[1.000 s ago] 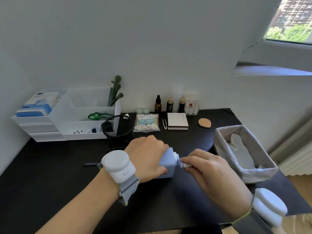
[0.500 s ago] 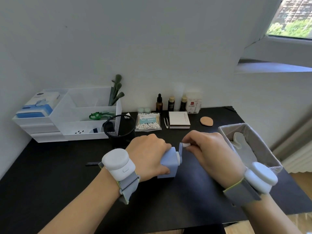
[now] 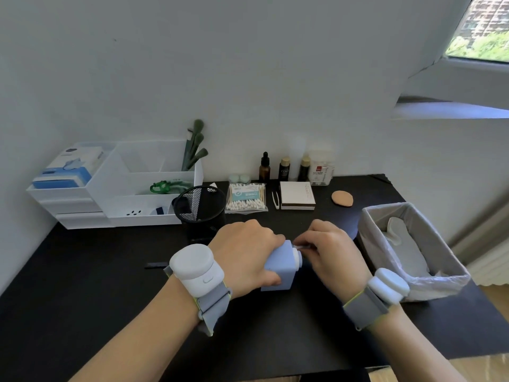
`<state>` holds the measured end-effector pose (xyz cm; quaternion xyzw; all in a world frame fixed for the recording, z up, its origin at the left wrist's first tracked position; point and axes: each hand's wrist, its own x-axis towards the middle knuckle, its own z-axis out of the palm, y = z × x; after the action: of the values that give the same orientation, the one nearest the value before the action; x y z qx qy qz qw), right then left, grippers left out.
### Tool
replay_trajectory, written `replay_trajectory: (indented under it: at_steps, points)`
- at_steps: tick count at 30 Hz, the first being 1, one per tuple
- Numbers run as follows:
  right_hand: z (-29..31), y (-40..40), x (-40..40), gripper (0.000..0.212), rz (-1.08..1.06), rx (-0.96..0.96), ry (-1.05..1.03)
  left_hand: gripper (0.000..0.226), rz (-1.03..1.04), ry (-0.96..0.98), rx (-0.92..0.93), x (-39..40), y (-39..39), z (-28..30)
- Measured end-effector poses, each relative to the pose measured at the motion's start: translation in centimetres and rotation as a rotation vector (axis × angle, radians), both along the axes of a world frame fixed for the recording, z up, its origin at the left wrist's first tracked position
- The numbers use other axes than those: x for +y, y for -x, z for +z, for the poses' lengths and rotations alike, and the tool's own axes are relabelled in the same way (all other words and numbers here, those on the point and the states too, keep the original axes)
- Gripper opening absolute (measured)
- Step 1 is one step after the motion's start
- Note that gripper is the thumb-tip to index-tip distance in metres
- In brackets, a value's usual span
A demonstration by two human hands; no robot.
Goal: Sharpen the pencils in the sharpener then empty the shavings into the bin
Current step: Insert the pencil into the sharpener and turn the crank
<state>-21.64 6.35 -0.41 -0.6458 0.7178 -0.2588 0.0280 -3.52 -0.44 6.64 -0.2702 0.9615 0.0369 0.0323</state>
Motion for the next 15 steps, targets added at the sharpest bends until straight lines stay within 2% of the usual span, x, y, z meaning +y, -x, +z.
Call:
replay_trajectory:
  at_steps: [8, 15]
  points:
    - [-1.1, -0.6, 2.3, 0.007, 0.080, 0.021, -0.069, 0.033, 0.020, -0.005, -0.002, 0.1, -0.1, 0.0]
    - [-1.1, -1.3, 4.9, 0.011, 0.106, -0.021, -0.030, 0.034, 0.033, 0.000, -0.012, 0.2, 0.2, 0.1]
